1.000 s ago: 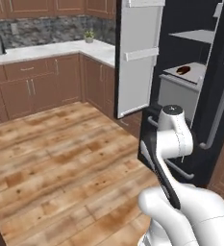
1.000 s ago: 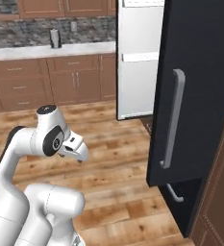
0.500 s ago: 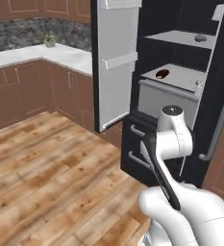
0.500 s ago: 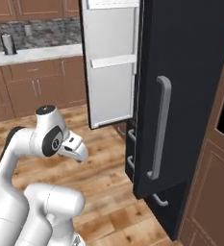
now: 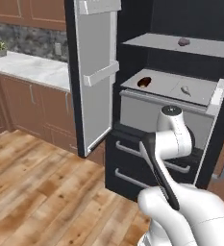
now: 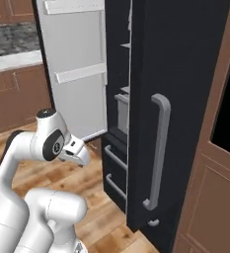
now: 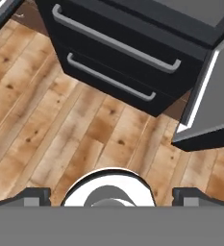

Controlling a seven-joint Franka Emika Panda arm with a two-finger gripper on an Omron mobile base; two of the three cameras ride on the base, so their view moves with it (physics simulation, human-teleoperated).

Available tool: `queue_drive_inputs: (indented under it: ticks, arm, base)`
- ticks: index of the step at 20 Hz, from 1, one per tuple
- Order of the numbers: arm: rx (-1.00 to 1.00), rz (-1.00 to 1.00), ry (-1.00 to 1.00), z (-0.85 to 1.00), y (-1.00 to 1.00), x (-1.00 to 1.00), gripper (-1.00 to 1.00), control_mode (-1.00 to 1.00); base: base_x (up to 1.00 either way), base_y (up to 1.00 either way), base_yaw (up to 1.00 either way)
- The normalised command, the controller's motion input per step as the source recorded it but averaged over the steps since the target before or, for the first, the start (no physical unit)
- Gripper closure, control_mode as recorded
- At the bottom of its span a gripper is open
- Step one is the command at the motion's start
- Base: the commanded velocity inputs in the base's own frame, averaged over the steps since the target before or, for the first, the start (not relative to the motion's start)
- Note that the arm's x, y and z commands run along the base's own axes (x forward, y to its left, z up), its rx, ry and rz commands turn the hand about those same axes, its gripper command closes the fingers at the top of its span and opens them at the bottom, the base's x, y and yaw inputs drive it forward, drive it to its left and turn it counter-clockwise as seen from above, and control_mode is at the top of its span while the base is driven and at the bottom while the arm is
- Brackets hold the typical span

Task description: Gather the eggplant and potato from the fridge and place them on a tray on the dining counter. Then gather the fish and steak from the fridge and place them on the other tray.

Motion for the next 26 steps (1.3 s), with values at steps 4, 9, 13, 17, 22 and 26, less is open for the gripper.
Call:
queue_drive_inputs:
  ticks: [4, 9, 13, 17, 22, 26]
  arm:
    - [0.00, 0.00, 0.00, 0.00, 0.00, 0.00, -1.00, 1.00]
    - [0.00, 0.00, 0.00, 0.00, 0.00, 0.00, -1.00, 1.00]
    - [0.00, 0.00, 0.00, 0.00, 0.00, 0.00, -1.00, 1.00]
    - [0.00, 0.00, 0.00, 0.00, 0.00, 0.00, -1.00, 1.00]
    - [0.00, 0.00, 0.00, 0.00, 0.00, 0.00, -1.00, 1.00]
    - [0.00, 0.00, 0.00, 0.00, 0.00, 0.00, -1.00, 1.00]
  base:
    - [0.67, 0.01, -0.40]
    - [0.74, 0.27, -0.41]
    - [0.72, 0.45, -0.42]
    - [0.47, 0.06, -0.41]
    - [0.43, 0.07, -0.38]
    - [0.81, 0.48, -0.34]
